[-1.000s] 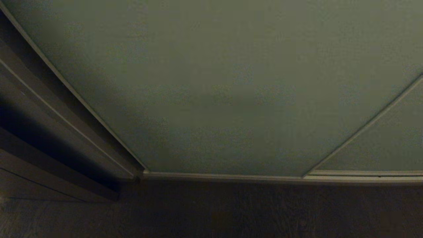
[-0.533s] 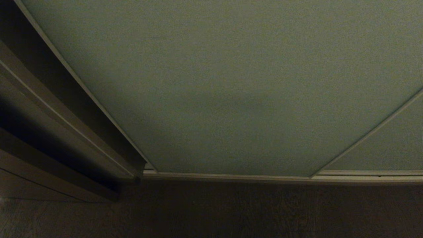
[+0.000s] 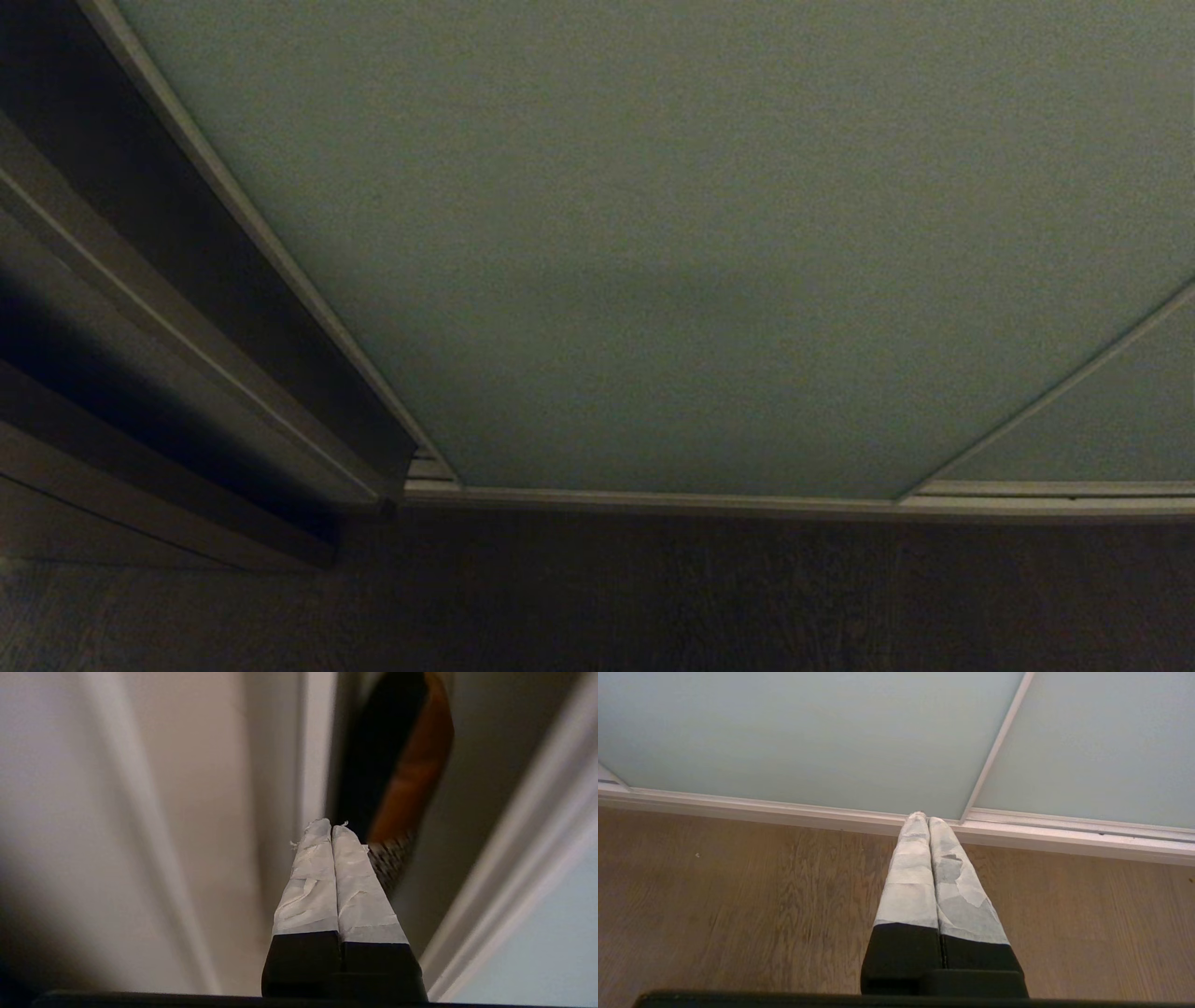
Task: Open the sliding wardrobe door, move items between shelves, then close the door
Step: Open the door
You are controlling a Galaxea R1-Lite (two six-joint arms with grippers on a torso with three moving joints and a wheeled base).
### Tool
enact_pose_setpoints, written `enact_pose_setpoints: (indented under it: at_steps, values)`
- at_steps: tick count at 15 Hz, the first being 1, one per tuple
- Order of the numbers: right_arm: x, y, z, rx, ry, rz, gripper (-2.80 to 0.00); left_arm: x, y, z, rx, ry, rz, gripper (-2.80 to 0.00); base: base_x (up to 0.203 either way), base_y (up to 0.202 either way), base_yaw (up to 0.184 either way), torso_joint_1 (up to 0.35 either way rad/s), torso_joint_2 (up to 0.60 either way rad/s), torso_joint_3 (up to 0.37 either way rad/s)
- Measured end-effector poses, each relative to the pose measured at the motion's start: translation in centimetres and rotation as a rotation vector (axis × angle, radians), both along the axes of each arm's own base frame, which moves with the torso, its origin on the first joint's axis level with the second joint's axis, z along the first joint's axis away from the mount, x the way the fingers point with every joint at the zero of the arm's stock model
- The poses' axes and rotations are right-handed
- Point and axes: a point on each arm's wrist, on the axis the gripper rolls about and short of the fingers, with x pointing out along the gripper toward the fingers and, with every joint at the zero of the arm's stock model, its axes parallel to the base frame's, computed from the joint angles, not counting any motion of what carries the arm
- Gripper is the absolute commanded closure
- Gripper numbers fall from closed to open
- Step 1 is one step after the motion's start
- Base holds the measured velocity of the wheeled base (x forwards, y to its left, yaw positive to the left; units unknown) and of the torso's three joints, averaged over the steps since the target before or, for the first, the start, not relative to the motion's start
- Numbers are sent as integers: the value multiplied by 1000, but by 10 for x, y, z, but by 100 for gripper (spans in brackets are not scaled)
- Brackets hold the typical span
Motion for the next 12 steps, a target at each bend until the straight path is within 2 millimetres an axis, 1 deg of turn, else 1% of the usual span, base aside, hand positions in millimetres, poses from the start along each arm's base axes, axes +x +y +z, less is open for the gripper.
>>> enact_pose_setpoints:
  at_steps: [3,6,9,12]
  values:
    - [0,0,0,0,0,0,0,25,-12,4,-13,79,-111,0,0,0,0,0,0,0]
    - [0,0,0,0,0,0,0,45,-24,6,-7,94,-181,0,0,0,0,0,0,0]
    - [0,0,0,0,0,0,0,55,-32,7,-6,97,-222,0,0,0,0,0,0,0]
    - [0,0,0,0,0,0,0,58,-45,6,-1,100,-275,0,0,0,0,0,0,0]
